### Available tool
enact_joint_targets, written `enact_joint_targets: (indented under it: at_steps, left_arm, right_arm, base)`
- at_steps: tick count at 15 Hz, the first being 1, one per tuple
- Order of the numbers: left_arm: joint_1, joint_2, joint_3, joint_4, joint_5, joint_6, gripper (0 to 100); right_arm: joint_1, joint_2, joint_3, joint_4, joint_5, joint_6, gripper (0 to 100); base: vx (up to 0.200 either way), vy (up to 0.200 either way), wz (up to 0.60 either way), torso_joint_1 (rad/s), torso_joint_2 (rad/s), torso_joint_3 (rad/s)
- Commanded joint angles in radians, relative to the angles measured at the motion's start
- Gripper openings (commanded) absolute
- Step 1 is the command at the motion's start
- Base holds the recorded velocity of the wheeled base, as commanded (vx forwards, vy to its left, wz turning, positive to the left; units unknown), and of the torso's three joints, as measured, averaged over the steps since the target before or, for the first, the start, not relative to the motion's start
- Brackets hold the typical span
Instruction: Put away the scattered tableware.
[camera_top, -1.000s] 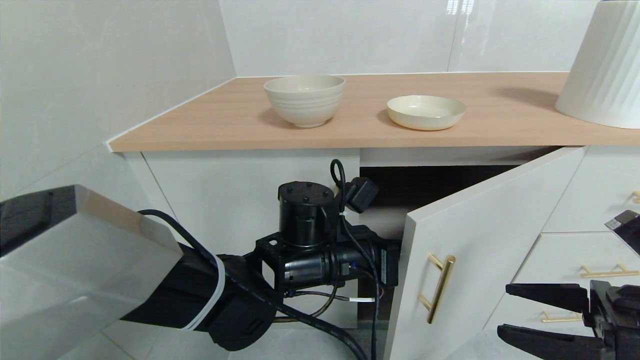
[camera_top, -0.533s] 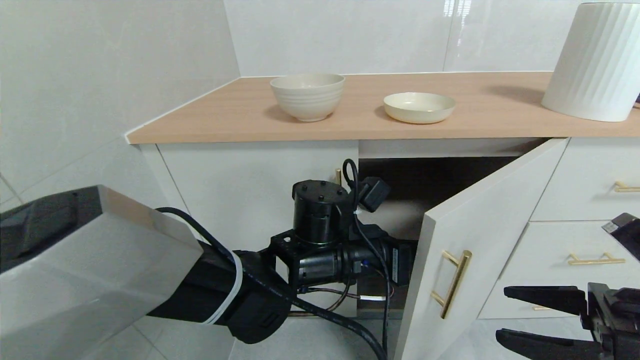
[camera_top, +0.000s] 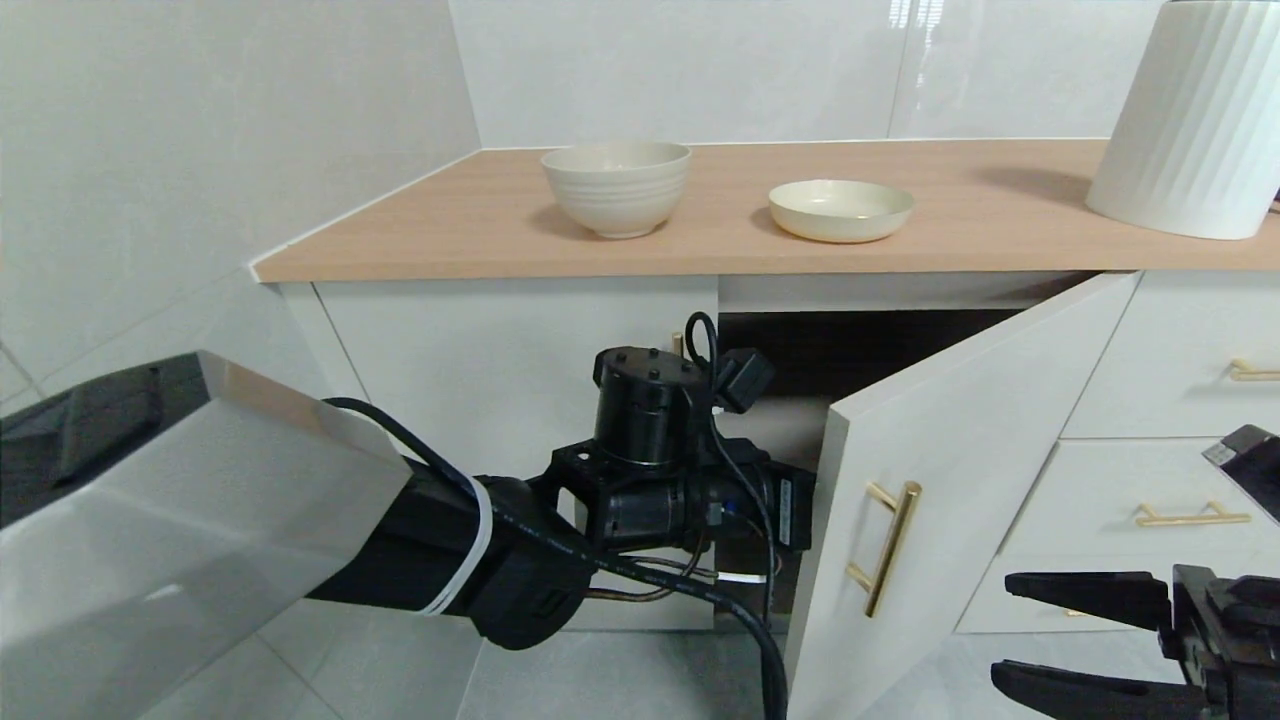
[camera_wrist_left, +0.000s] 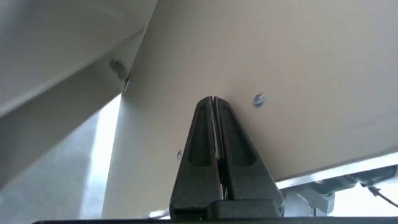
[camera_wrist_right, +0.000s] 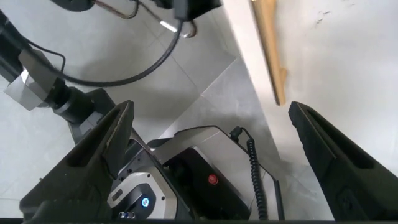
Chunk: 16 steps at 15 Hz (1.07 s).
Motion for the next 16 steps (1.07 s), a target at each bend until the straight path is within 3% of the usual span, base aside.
enact_joint_targets:
  at_steps: [1, 6, 12, 16]
  left_arm:
    - [-0.002, 0.007, -0.039, 0.027, -0.004, 0.001, 0]
    - [-0.015, 0.024, -0.114, 0.100, -0.004, 0.001, 0]
    - [-0.031, 0.031, -0.133, 0.103, 0.015, 0.001, 0]
    - [-0.038, 0.061, -0.159, 0.103, 0.035, 0.001, 0]
  right_arm:
    - [0.019, -0.005, 0.002, 0.001, 0.000, 0.000, 100]
    - [0.027, -0.034, 0.002, 0.004, 0.001, 0.000, 100]
    - [0.042, -0.071, 0.008, 0.007, 0.024, 0.000, 100]
    - [0.042, -0.078, 0.008, 0.007, 0.029, 0.000, 100]
  base:
    - [-0.200, 0.000, 0.00, 0.017, 0.00, -0.002]
    - [0.000, 0.000, 0.00, 0.000, 0.00, 0.000]
    - [0.000, 0.000, 0.00, 0.000, 0.00, 0.000]
    - [-0.150, 0.000, 0.00, 0.004, 0.00, 0.002]
